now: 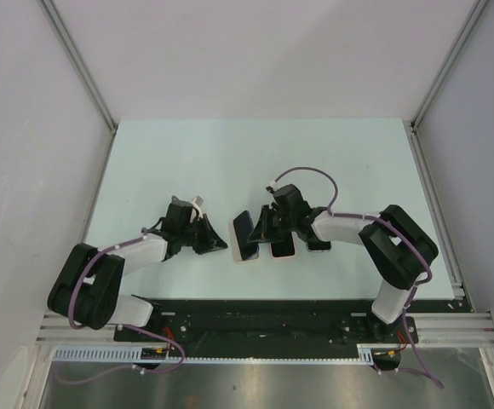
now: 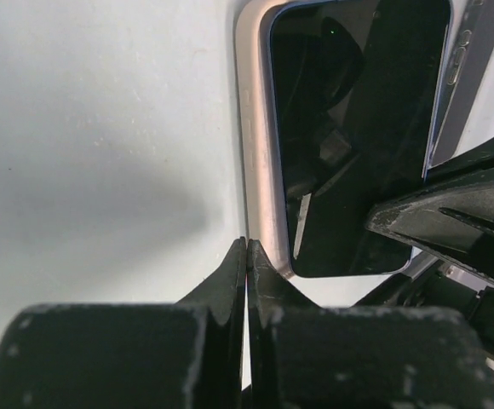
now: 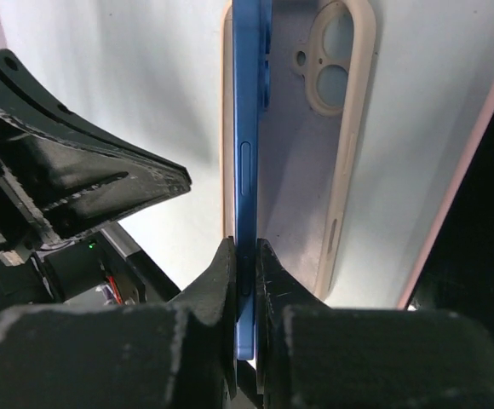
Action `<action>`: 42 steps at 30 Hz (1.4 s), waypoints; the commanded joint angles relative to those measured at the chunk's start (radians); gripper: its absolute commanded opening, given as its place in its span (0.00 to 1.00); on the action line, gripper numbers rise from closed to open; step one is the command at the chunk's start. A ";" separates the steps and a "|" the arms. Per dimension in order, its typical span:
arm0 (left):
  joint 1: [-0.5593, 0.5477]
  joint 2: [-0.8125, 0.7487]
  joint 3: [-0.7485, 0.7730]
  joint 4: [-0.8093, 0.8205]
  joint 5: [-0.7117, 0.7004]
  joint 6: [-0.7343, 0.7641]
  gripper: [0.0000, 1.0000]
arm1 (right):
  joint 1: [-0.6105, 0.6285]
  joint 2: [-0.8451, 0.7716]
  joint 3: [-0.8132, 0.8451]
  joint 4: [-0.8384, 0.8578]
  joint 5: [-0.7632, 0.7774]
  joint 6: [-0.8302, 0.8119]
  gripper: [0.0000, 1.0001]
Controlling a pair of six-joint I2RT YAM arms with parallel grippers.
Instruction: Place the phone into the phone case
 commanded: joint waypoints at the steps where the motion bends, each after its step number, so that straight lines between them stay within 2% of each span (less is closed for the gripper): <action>1: -0.021 0.015 -0.009 0.042 -0.049 -0.007 0.00 | -0.004 0.035 -0.003 0.103 -0.032 0.029 0.00; 10: -0.037 0.101 0.003 0.022 -0.095 0.013 0.00 | 0.010 0.114 -0.064 0.275 -0.135 0.132 0.00; 21: -0.056 0.062 -0.020 0.036 -0.089 -0.010 0.00 | 0.013 0.121 -0.075 0.293 -0.125 0.178 0.05; 27: -0.092 0.078 -0.052 0.090 -0.071 -0.050 0.00 | 0.018 0.161 -0.119 0.457 -0.191 0.302 0.05; 32: -0.101 0.046 -0.074 0.091 -0.066 -0.064 0.00 | 0.019 0.142 -0.121 0.405 -0.151 0.258 0.09; 36: -0.101 -0.039 -0.043 -0.005 -0.121 -0.041 0.00 | 0.018 0.074 -0.119 0.293 -0.083 0.198 0.22; 42: -0.101 -0.132 0.006 -0.113 -0.166 -0.023 0.00 | 0.015 -0.001 -0.116 0.203 -0.029 0.149 0.31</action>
